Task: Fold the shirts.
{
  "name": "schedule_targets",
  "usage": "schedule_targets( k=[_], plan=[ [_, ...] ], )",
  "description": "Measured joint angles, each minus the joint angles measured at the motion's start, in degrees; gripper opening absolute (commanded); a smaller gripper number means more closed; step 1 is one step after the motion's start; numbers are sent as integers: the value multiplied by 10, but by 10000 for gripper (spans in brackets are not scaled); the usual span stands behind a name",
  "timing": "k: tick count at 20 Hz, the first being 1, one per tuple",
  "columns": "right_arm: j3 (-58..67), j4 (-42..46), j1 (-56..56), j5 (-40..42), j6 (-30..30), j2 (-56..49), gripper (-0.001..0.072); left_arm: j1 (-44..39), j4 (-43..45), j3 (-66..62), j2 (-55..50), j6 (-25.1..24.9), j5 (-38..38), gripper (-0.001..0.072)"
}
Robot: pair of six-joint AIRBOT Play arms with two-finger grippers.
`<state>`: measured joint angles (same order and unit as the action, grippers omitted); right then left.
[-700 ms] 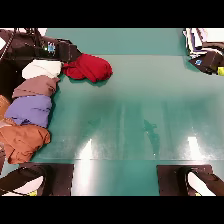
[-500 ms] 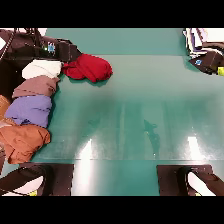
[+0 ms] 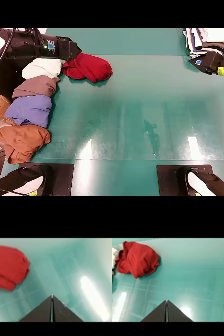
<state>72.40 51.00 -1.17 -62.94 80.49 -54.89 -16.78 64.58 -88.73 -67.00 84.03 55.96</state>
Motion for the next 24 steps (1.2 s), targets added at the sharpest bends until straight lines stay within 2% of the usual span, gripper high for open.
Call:
schedule_targets(
  k=[4, 6, 9, 13, 17, 21, 22, 24],
  plan=[
    [0, 0, 0, 0, 0, 0, 14, 0, -23, 0, 0, 5, -44, 32],
    [0, 0, 0, 0, 0, 0, 14, 0, -23, 0, -2, 4, -65, 588],
    [0, 0, 0, -2, 0, 0, 14, 0, 11, 0, -31, 8, -88, 573],
    [0, -1, -1, -6, 0, 0, 14, 0, 66, 0, -134, 39, -120, 573],
    [0, -1, -1, -16, 0, 0, 14, 0, 85, -2, -269, 92, -190, 572],
    [0, 0, -1, -29, 0, 0, 14, 0, 85, -4, -357, 133, -269, 572],
    [0, -1, -1, -31, 0, 0, 14, 0, 84, -4, -369, 138, -286, 510],
    [0, -1, -1, -33, 0, 0, 14, 0, 82, -5, -383, 145, -315, 197]
  ],
)
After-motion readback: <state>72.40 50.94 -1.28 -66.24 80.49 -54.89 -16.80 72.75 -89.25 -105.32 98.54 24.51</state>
